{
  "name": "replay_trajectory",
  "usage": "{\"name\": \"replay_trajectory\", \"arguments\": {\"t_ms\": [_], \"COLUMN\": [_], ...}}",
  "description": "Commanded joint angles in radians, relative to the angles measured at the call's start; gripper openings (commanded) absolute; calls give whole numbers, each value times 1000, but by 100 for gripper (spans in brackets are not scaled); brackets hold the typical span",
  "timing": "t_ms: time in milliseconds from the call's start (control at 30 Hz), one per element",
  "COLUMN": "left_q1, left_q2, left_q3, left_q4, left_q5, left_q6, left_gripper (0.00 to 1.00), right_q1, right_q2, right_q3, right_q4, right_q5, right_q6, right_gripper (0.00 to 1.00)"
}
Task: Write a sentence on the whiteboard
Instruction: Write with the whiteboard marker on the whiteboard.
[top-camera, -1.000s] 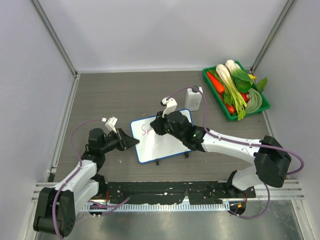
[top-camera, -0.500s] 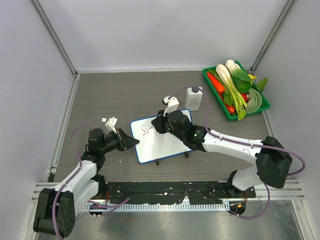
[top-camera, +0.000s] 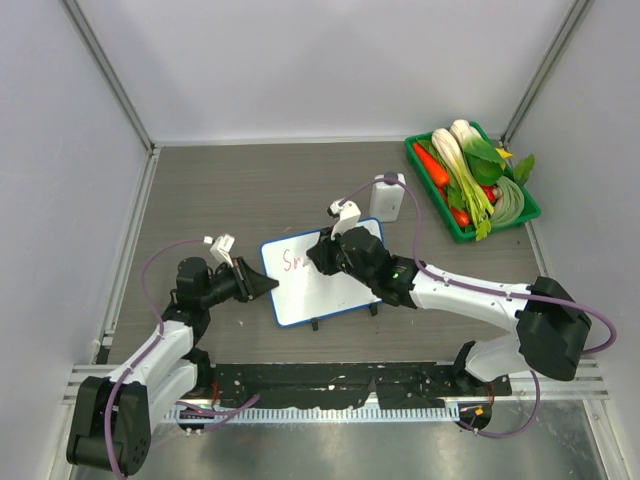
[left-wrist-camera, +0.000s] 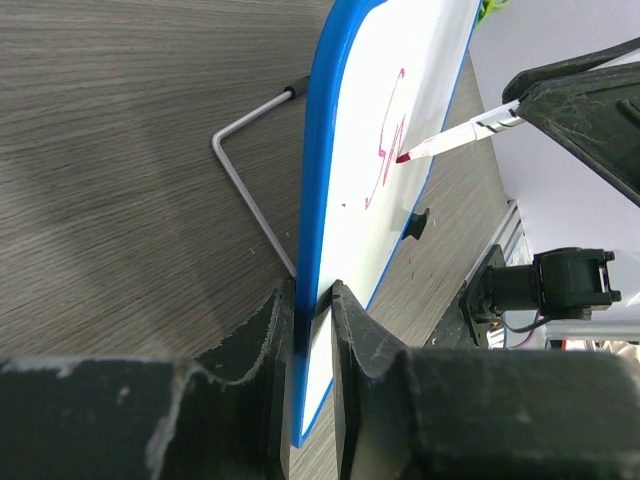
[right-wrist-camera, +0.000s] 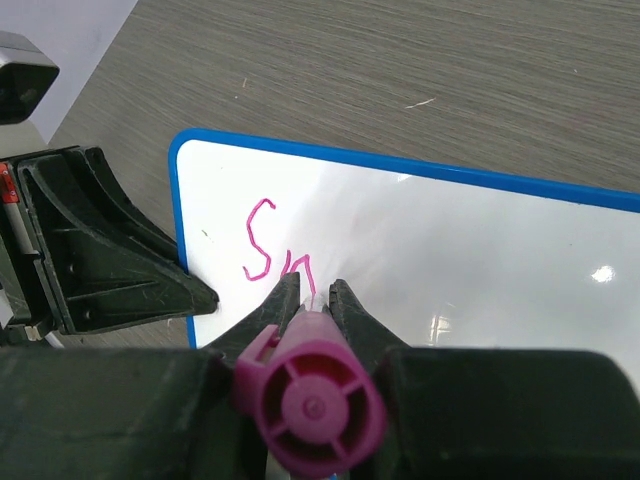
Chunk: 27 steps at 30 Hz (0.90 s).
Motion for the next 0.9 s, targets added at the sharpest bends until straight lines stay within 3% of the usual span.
{"name": "replay_trajectory", "arguments": {"t_ms": [0,867], "left_q1": [0,0], "left_q2": [-15,-12], "left_q3": [0,0], "left_q4": [24,25], "left_q5": [-14,-10], "left_q6": [17,17], "left_gripper": [0,0], "right_q1": [-4,-13], "right_q2": [-15,-7], "right_q3": [4,70], "right_q4": [25,26], "right_q5": [14,95], "right_q6": [7,-2], "right_gripper": [1,1]}}
